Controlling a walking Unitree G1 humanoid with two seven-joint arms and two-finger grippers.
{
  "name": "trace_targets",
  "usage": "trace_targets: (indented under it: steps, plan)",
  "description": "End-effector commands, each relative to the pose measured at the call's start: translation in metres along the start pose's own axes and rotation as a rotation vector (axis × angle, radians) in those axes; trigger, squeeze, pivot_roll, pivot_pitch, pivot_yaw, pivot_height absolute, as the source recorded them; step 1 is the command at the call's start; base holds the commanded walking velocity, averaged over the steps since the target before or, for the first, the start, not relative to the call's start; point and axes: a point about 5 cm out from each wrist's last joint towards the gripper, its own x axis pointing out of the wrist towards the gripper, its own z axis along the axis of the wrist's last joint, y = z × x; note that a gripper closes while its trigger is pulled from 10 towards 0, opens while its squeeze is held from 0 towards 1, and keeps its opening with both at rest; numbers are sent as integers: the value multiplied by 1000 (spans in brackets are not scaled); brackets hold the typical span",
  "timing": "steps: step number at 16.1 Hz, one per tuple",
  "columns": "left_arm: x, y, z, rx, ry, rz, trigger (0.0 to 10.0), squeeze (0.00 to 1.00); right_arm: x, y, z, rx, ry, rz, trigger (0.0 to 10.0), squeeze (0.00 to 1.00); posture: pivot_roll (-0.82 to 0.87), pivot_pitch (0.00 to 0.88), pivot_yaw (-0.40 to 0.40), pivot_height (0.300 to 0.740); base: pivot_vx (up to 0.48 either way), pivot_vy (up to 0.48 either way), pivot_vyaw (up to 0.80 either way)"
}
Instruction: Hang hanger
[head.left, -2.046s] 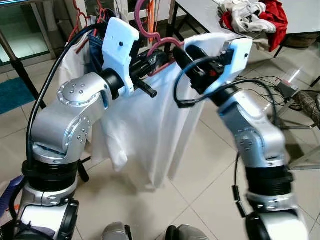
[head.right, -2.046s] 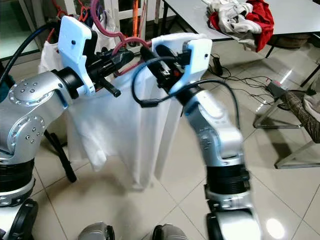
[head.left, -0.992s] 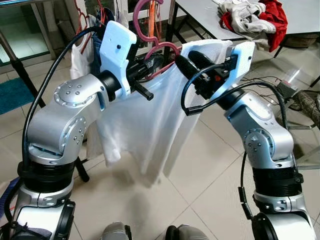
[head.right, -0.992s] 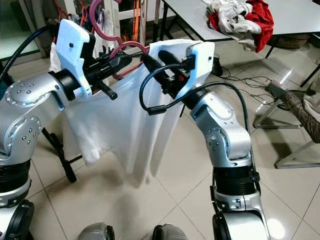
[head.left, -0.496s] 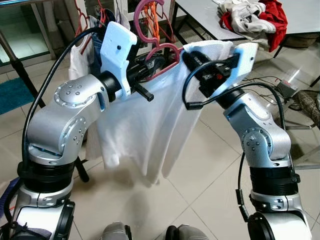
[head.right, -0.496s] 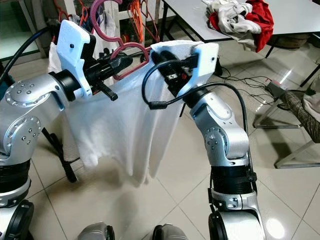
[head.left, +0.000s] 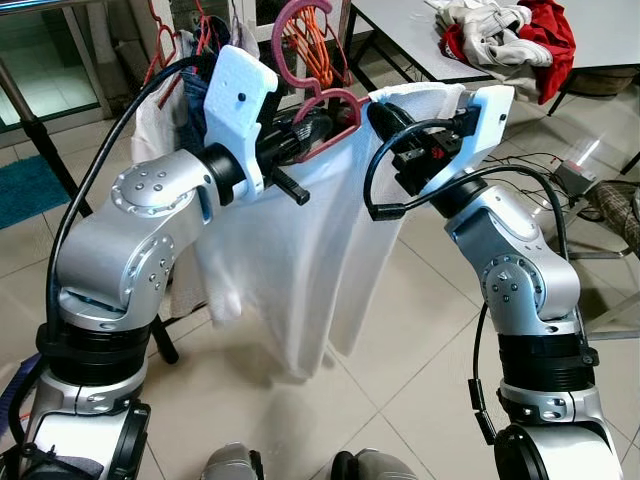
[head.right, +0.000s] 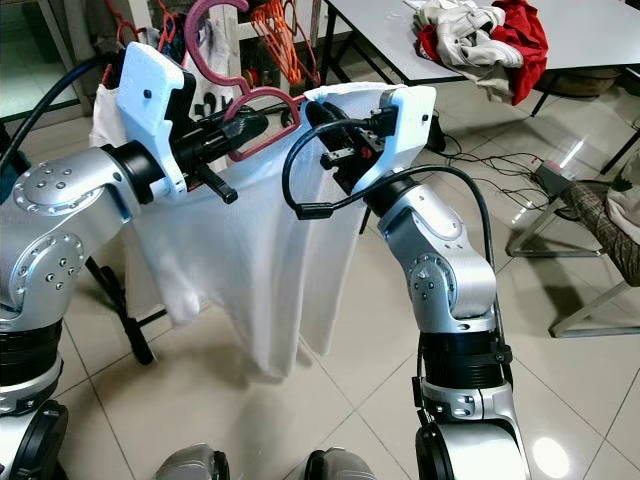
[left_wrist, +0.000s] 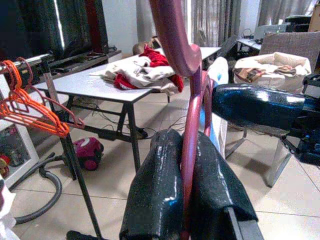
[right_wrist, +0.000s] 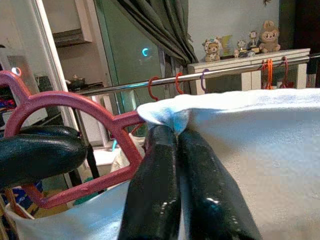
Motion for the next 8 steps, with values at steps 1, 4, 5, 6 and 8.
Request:
trace_targets:
  steps: [1,4,5,6,8]
  plan:
    - [0,-7,9,20,-37,-36,10000,0,0,3,3,-19,0,20,2039,0,3,27,-68,740,0,0,0]
    - [0,-5,9,26,-35,-23,10000,0,1,1,0,-21,25,4,0,0,4,25,-68,740,0,0,0]
    - [1,0,6,48,-16,24,10000,0,0,-2,1,-16,13,-23,0,0,6,25,-68,740,0,0,0]
    - [0,2,5,53,-9,40,10000,0,0,-3,2,-12,4,-33,0,0,6,26,-69,740,0,0,0]
    - [-2,8,-1,102,34,65,10000,0,-3,-14,15,13,-79,-119,0,0,5,28,-68,740,0,0,0]
